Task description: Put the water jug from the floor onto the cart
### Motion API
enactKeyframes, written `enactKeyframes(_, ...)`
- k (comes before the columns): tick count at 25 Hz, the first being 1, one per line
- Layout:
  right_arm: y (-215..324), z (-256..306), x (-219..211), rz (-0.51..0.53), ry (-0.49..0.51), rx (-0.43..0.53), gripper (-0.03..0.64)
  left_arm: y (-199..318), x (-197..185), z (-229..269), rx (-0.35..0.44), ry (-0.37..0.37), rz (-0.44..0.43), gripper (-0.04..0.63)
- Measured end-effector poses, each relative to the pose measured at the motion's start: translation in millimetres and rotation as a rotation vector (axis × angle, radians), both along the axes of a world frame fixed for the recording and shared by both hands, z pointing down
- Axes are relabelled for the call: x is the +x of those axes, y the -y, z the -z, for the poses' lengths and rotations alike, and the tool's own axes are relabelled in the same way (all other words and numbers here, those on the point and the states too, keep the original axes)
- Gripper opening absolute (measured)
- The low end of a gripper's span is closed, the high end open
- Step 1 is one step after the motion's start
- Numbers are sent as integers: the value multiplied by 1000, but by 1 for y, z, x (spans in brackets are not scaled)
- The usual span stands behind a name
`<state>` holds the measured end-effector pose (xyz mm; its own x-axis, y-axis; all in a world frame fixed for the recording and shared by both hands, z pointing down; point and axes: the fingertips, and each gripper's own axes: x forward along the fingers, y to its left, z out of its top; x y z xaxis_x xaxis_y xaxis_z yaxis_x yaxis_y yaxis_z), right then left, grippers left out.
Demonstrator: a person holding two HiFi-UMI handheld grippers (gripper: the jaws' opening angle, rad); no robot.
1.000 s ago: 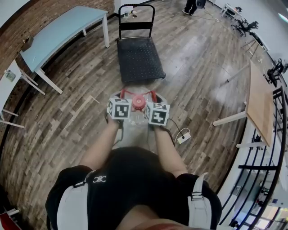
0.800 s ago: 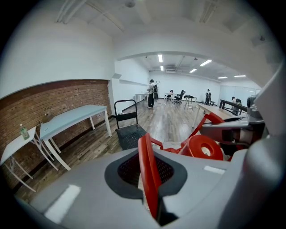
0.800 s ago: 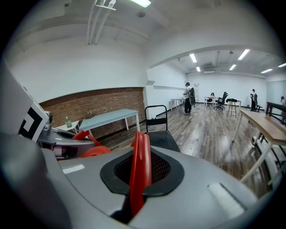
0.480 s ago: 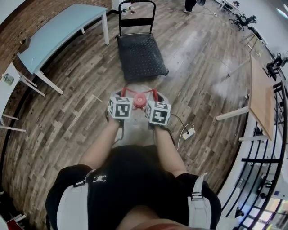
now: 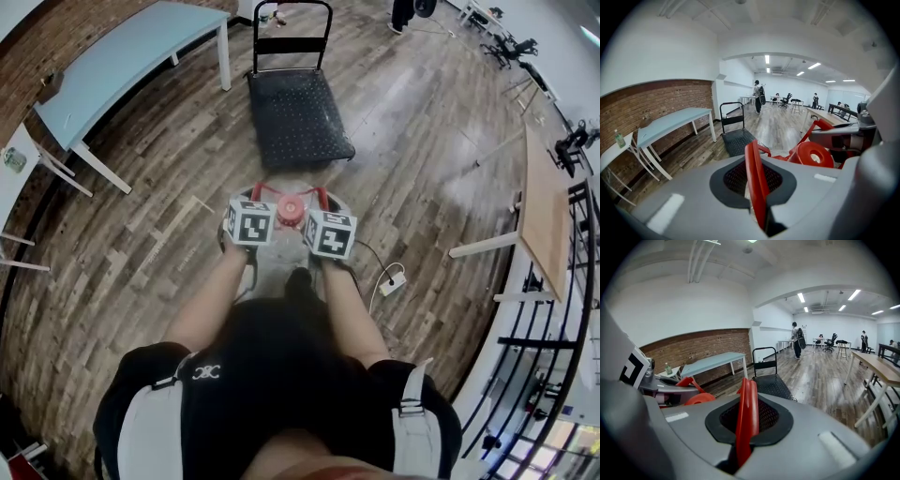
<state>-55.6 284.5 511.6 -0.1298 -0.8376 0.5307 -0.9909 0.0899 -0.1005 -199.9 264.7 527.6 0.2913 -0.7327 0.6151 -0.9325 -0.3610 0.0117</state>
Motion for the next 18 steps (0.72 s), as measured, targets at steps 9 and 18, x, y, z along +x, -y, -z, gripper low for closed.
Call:
enactKeyframes(9,69,-12,-8,72,14,-18,31,57,-8,-11,-18,4,60,9)
enactKeyframes(18,156,-11,14,117,33,-35,31,140,15,-8,-24,26,99,9)
